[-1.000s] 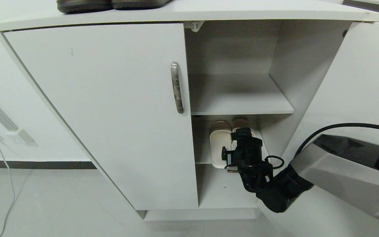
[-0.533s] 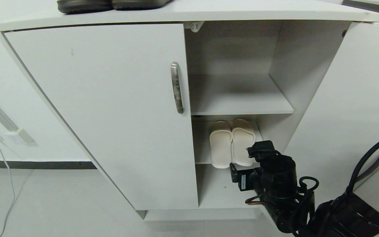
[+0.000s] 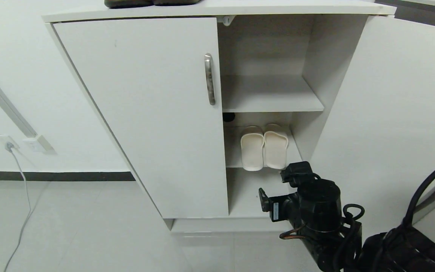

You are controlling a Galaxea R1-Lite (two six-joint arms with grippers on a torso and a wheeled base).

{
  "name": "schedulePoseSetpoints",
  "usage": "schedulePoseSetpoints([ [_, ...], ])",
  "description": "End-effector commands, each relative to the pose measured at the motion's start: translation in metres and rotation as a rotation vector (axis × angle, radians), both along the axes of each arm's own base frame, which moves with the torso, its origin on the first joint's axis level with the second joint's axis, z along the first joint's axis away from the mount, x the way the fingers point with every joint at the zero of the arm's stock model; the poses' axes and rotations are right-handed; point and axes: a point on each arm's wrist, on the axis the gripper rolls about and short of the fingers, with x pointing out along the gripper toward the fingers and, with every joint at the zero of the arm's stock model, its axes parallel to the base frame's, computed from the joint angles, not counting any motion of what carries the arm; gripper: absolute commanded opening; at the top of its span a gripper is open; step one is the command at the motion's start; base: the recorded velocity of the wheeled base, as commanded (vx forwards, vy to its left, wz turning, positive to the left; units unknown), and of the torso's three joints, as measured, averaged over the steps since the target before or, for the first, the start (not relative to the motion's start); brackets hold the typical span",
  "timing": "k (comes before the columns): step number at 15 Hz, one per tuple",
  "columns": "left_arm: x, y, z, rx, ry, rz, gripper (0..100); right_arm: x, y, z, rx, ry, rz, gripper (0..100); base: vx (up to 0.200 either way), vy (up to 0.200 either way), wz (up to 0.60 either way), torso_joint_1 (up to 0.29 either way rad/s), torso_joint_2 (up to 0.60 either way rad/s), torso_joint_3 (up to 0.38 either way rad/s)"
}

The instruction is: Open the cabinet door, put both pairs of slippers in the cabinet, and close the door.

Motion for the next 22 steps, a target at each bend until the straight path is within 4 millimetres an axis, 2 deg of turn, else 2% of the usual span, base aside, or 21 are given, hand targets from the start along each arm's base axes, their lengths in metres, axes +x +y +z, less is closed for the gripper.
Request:
schedulePoseSetpoints([
  [1,0.000,0.000,0.000,0.000,0.002,0.001,0,-0.001,0.003,0.002,0.002,-0.006,0.010,100,0.000,0.000,0.00,0.000,0.00,0.000],
  [9,0.000,0.000,0.000,0.003,0.004,-0.004,0,-0.008,0.004,0.006,0.000,-0.014,0.028,100,0.000,0.000,0.00,0.000,0.00,0.000],
  [22,0.000,0.000,0.000,0.003,0.002,-0.004,0,-0.015,0.008,0.006,-0.001,-0.014,0.048,100,0.000,0.000,0.00,0.001,0.00,0.148],
])
